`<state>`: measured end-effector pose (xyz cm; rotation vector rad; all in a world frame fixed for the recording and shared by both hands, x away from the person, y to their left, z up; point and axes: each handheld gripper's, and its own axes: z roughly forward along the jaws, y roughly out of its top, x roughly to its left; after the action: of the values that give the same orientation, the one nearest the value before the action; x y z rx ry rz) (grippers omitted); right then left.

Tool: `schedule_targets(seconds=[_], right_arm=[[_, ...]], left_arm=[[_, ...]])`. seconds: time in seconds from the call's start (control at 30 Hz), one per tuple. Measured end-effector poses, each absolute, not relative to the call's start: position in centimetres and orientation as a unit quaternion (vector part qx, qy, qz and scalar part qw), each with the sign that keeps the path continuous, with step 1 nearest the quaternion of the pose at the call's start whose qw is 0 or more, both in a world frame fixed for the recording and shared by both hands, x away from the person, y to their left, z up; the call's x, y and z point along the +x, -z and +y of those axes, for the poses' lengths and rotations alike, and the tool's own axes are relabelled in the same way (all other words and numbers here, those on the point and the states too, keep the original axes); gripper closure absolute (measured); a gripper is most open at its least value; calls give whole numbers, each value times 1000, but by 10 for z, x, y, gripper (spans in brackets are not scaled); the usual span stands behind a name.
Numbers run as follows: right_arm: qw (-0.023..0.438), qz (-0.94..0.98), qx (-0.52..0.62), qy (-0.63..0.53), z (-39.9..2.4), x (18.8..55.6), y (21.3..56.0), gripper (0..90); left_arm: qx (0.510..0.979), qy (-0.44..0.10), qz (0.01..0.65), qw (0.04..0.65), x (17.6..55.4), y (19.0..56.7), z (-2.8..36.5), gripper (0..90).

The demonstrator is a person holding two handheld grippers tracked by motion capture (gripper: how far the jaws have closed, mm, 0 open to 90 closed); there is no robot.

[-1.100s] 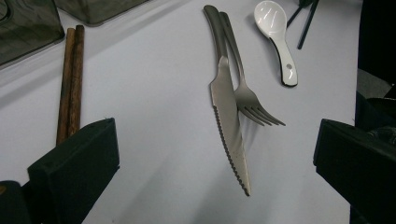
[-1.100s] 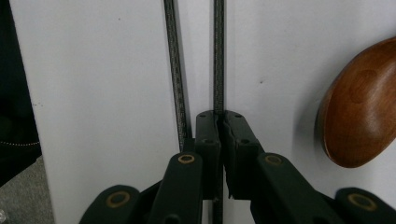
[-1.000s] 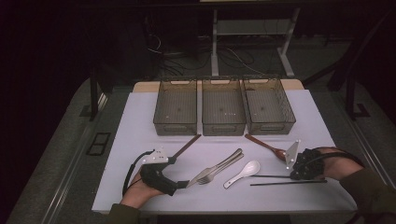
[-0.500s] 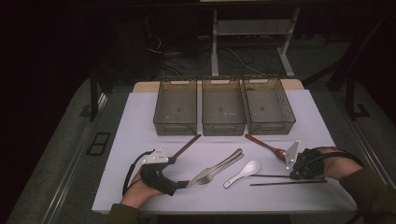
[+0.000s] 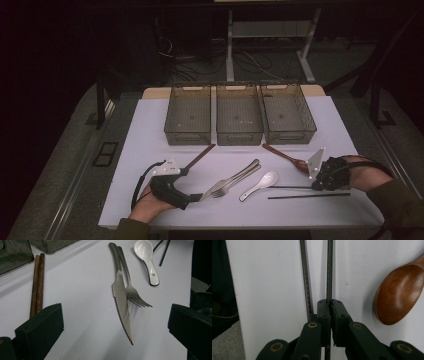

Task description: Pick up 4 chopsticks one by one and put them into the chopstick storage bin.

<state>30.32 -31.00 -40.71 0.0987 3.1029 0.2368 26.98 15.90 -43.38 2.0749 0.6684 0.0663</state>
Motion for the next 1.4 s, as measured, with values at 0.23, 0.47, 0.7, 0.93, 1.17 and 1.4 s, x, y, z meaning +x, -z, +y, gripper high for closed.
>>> schedule_targets(seconds=[0.23, 0.47, 0.7, 0.93, 1.17, 1.4], right_arm=[[13, 996, 37, -81, -315, 301, 399, 855], [15, 994, 47, -92, -327, 299, 393, 854], [27, 992, 74, -99, -344, 298, 385, 854], [46, 987, 99, -121, -356, 301, 376, 855], [67, 977, 130, -153, -363, 306, 369, 855], [70, 958, 179, -214, -359, 311, 366, 854]], left_arm=[[845, -26, 270, 461, 270, 434, 159, 0], [845, -25, 270, 460, 270, 434, 158, 0], [846, -25, 270, 460, 270, 435, 157, 0], [846, -25, 271, 459, 270, 435, 157, 0], [845, -25, 272, 461, 271, 435, 158, 0], [839, -28, 280, 467, 271, 435, 159, 0]])
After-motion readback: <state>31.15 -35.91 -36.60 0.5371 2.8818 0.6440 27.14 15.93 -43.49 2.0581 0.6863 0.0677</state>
